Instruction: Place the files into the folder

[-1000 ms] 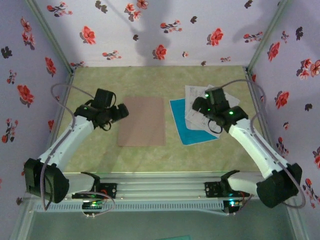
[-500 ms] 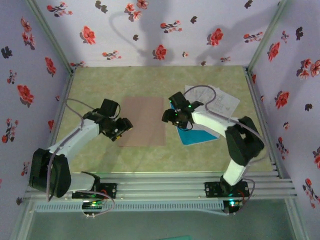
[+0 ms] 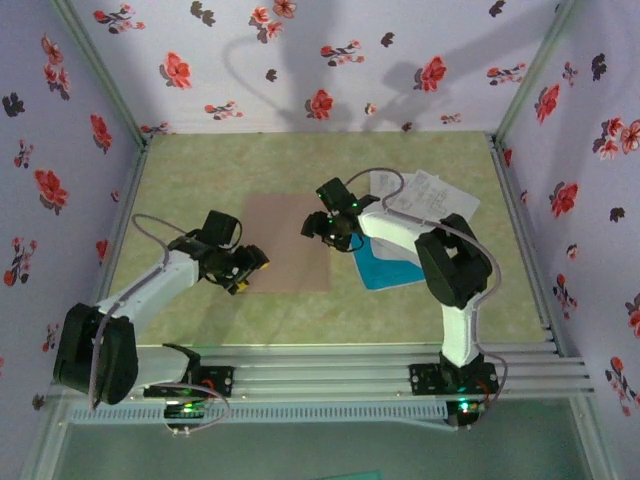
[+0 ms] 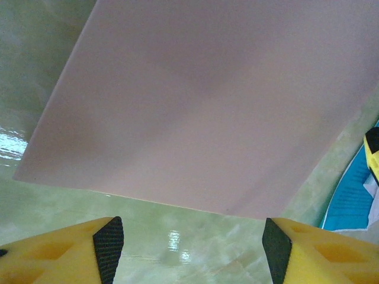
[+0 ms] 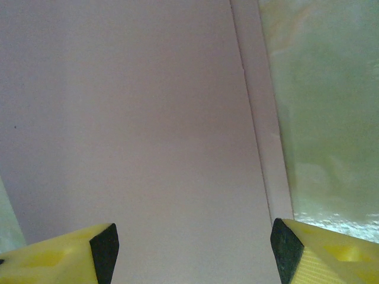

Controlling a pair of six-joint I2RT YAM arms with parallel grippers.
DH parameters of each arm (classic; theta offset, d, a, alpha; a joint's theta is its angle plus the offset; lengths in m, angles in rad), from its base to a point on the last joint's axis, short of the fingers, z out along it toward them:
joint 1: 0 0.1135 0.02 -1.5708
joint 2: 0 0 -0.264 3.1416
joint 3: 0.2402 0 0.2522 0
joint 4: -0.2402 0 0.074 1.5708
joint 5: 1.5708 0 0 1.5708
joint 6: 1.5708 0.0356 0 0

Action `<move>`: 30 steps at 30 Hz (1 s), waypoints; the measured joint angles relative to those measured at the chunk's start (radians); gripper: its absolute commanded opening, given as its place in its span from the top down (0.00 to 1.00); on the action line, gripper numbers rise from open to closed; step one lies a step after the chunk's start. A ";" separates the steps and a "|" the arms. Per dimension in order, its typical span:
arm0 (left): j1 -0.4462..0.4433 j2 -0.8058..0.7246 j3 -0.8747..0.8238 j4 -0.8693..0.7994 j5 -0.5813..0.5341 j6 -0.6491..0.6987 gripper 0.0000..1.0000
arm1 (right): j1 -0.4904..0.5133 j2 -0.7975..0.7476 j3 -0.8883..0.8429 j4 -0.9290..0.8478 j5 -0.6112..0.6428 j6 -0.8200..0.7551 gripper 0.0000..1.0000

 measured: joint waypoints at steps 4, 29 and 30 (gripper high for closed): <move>0.000 -0.002 -0.007 0.006 0.007 -0.015 0.32 | 0.004 0.025 0.003 0.000 0.000 0.000 0.29; 0.000 -0.003 -0.027 0.051 0.018 -0.068 0.28 | 0.005 0.077 0.045 -0.032 0.002 -0.001 0.31; 0.000 -0.006 -0.036 0.060 0.021 -0.076 0.28 | 0.005 0.079 0.048 -0.035 0.002 -0.001 0.31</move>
